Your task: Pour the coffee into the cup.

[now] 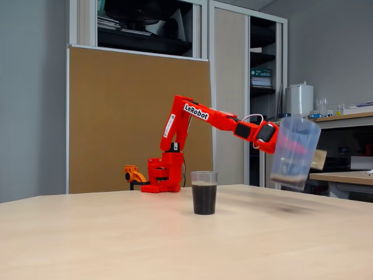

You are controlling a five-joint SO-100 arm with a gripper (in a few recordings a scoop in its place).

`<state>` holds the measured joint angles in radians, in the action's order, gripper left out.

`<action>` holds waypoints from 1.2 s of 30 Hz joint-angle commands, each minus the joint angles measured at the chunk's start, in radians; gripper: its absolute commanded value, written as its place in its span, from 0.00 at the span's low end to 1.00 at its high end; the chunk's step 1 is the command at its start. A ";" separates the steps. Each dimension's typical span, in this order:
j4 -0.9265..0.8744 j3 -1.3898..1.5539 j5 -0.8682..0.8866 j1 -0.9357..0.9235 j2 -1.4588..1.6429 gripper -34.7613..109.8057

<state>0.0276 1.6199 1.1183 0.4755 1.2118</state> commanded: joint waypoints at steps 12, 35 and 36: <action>0.043 -0.239 0.061 0.031 -0.146 0.24; 0.299 -0.230 0.183 0.035 -0.295 0.27; 0.311 -0.225 0.183 0.037 -0.295 0.27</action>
<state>0.2899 1.4067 1.2824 0.4985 0.8882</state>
